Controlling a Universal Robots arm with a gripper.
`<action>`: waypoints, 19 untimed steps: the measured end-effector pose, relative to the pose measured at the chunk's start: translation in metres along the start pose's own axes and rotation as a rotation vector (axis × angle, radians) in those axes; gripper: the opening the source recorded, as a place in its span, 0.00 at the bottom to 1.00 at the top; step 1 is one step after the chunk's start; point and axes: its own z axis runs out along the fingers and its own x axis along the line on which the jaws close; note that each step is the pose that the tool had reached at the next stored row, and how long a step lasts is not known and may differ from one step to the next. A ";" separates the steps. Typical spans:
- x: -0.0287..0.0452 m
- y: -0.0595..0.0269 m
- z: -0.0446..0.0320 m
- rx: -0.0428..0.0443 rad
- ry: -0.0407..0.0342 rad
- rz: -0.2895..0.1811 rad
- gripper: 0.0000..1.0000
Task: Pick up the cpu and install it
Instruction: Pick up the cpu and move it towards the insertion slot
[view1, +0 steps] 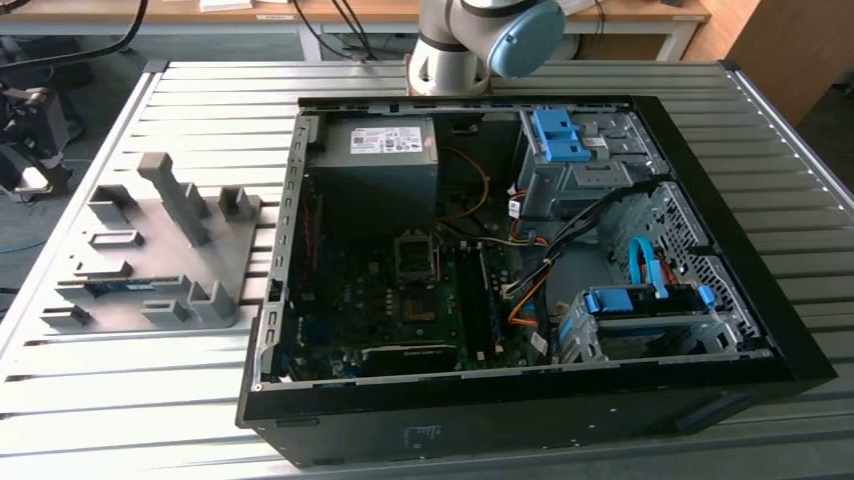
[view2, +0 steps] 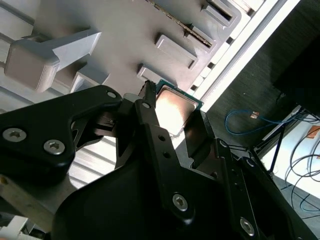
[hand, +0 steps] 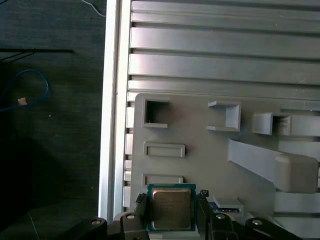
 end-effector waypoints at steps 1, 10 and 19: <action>0.0000 0.0000 -0.0010 0.0000 -0.0001 0.000 0.47; -0.0002 -0.0001 -0.0100 0.0000 0.0000 0.000 0.47; -0.0006 -0.0003 -0.0274 0.0000 0.0000 0.000 0.47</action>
